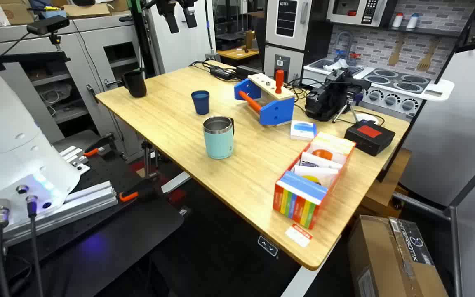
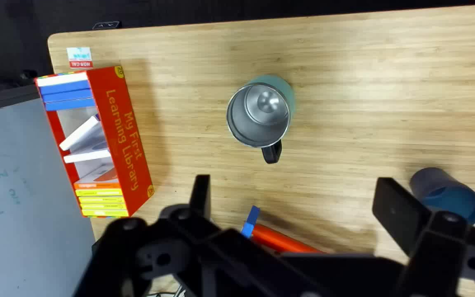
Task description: Put the screwdriver on the table
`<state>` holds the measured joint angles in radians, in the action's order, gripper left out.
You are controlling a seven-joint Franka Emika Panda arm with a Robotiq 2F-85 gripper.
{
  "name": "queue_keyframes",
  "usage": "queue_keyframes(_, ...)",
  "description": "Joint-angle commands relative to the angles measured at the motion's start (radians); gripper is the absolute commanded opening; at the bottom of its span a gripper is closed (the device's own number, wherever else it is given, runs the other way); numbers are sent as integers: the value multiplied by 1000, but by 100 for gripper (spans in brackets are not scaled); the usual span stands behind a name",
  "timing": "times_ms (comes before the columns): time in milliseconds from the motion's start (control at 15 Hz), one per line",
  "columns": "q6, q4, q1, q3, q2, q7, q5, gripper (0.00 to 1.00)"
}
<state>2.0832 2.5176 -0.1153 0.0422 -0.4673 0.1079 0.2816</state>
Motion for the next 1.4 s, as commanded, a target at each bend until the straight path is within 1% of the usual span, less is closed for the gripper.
queue_keyframes(0,-4,-2,12,-11,0,4,5,100)
queue_keyframes(533,-4,-2,12,-11,-1,4,5,100)
queue_keyframes(600,-2,-16,14,-16,28,-4,-4,100)
queue_keyframes(733,45,-43,24,-38,97,-28,-34,100)
queue_keyframes(933,151,-103,29,-70,199,-61,-89,100)
queue_keyframes(1133,238,-191,24,-82,293,-56,-126,100)
queue_keyframes(1267,253,-279,19,-83,370,-40,-123,100)
queue_keyframes(1333,219,-318,29,-88,401,-80,-152,100)
